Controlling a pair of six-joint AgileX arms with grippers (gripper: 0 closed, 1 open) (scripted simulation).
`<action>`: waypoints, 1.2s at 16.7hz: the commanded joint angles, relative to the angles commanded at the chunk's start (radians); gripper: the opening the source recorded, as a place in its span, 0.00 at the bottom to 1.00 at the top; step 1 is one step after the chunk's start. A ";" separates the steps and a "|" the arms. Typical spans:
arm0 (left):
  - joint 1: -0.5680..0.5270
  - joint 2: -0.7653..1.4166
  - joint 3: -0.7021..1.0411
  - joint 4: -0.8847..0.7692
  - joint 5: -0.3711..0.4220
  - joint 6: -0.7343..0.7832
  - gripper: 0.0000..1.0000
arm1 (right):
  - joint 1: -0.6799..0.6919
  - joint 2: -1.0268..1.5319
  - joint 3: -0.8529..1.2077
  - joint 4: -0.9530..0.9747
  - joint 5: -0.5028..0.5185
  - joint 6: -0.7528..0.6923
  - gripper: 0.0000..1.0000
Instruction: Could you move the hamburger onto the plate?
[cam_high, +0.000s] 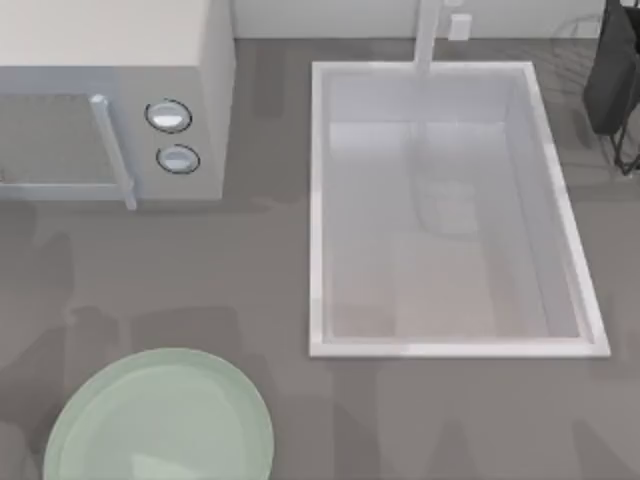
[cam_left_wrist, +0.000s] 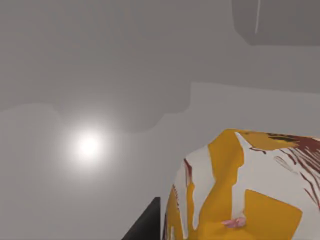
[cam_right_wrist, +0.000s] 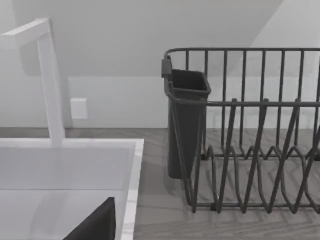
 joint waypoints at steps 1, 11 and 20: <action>-0.011 -0.003 -0.004 0.002 0.000 0.011 0.00 | 0.000 0.000 0.000 0.000 0.000 0.000 1.00; -0.566 -0.162 -0.212 0.071 0.006 0.624 0.00 | 0.000 0.000 0.000 0.000 0.000 0.000 1.00; -0.861 -0.287 -0.341 0.137 0.001 0.919 0.00 | 0.000 0.000 0.000 0.000 0.000 0.000 1.00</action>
